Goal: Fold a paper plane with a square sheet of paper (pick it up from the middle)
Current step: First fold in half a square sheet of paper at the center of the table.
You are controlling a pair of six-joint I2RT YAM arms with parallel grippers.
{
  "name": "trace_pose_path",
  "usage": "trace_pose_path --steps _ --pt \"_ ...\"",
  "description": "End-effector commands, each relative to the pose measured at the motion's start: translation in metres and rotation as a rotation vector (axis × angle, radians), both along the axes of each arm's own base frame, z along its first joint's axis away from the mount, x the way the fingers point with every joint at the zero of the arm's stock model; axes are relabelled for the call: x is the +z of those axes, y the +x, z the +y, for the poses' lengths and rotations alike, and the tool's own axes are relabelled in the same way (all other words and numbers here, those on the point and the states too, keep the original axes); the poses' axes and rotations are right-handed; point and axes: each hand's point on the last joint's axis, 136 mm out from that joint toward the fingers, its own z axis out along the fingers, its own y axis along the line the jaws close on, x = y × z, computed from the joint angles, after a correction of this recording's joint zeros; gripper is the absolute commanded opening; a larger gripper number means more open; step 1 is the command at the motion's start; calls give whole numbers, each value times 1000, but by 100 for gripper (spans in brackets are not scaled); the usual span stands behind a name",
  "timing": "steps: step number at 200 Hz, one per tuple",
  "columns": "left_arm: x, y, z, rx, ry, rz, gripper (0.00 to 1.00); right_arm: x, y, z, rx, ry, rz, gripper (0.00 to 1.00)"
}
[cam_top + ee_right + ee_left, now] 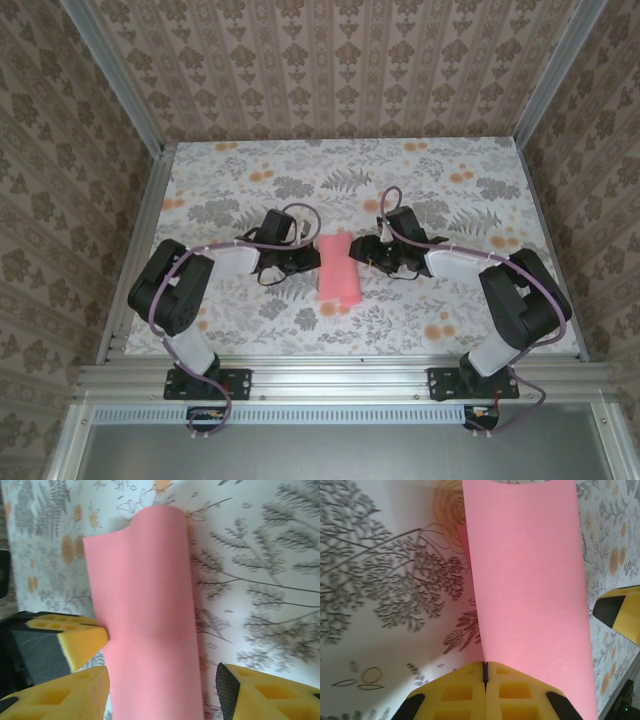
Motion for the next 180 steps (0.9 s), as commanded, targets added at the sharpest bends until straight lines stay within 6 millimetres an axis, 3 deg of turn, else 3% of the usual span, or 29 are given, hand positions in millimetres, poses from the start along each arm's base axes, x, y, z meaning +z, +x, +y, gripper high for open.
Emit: trace_pose_path --steps 1,33,70,180 --pt "8 -1 -13 -55 9 -34 0 -3 -8 -17 18 -126 9 62" --pt "8 -4 -28 -56 16 -38 0 0 -17 -21 69 -184 7 69" --pt "2 -7 -41 -60 35 -35 0 -3 -28 -20 125 -205 26 70" --pt "-10 -9 -51 -71 66 2 0 -25 -36 -14 171 -245 106 56"
